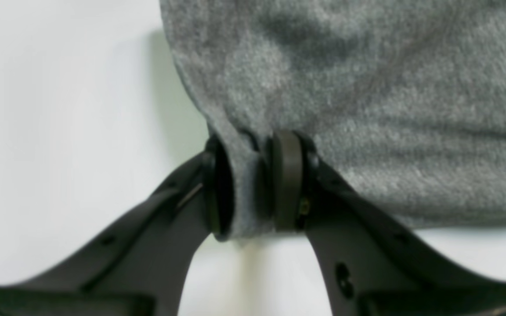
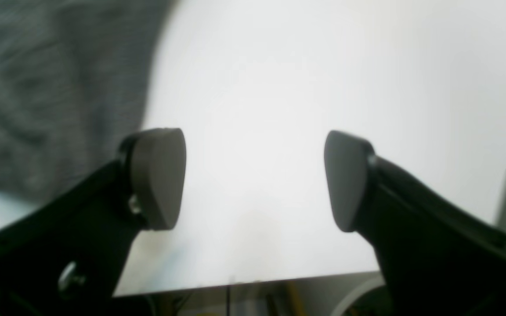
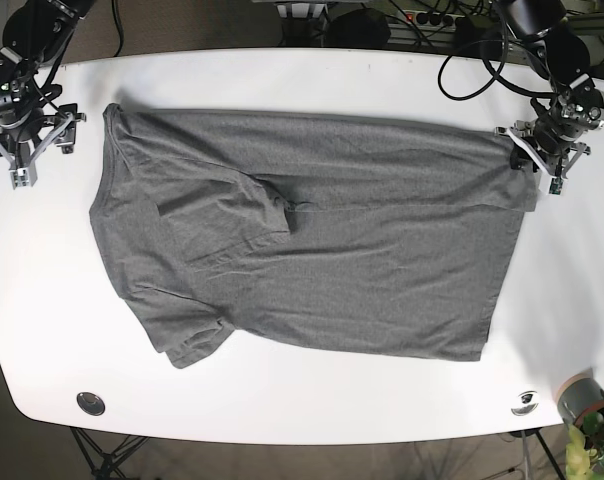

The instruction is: Fold the T-shirt properly

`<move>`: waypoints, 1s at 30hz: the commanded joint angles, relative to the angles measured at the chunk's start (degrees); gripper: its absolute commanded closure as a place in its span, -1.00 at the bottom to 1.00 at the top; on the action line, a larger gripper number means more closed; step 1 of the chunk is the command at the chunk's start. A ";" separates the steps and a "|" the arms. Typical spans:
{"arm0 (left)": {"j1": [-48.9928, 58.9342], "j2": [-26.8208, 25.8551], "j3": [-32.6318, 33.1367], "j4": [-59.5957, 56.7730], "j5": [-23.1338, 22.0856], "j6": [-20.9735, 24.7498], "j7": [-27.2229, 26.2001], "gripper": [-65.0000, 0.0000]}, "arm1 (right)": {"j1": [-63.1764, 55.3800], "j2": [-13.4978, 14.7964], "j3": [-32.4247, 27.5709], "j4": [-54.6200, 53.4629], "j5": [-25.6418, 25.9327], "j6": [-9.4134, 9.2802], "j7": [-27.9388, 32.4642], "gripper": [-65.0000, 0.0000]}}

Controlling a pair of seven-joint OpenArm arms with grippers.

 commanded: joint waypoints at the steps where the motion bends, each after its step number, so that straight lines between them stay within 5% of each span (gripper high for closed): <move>1: 0.26 -0.79 -0.30 0.97 1.51 0.36 1.65 0.57 | 0.19 0.58 -0.01 1.22 1.25 0.12 0.87 -0.43; 16: 0.43 -0.79 -0.39 3.87 1.59 0.36 1.74 0.57 | -4.30 -5.49 -0.54 1.22 17.52 0.12 -4.76 -0.43; 28: 0.43 -0.79 -0.65 3.96 1.33 0.36 1.74 0.59 | -1.66 -6.63 -2.47 -7.66 18.13 0.12 -4.76 -0.42; 30: 0.43 -0.79 -0.74 3.96 1.33 0.36 1.74 0.62 | -1.66 -6.54 -3.53 -7.83 18.13 0.12 -4.76 -0.26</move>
